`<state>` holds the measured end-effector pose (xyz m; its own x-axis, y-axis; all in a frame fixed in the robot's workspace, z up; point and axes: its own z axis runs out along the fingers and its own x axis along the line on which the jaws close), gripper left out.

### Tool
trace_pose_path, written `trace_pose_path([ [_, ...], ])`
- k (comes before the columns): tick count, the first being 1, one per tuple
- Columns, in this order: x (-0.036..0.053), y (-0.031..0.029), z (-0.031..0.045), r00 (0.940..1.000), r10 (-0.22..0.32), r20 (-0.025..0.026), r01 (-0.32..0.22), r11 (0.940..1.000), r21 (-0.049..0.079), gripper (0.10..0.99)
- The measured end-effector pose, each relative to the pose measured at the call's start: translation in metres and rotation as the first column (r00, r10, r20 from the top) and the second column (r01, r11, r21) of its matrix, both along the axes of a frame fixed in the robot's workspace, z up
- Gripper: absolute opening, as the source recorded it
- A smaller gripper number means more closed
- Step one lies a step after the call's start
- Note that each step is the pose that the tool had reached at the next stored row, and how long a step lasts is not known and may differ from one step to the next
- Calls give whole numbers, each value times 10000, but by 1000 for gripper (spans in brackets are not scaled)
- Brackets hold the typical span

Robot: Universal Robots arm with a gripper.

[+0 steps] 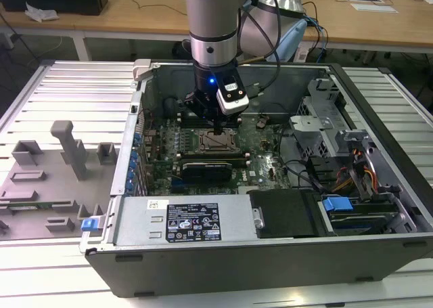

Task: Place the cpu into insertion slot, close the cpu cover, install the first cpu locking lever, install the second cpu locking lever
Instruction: 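Install the second cpu locking lever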

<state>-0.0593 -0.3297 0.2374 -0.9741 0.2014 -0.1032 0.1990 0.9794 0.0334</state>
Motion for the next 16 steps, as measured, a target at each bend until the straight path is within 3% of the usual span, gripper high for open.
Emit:
trace_pose_path([
  [6,1,-2,36,10000,2,1,-2,10000,2,106],
  [7,1,-30,37,10000,1,0,-1,10000,1,106],
  [9,0,-154,38,10000,0,-1,0,10000,-1,106],
  [13,0,-287,37,10000,0,0,0,10000,1,106],
  [16,-3,-324,34,10000,7,1,-7,10000,2,106],
])
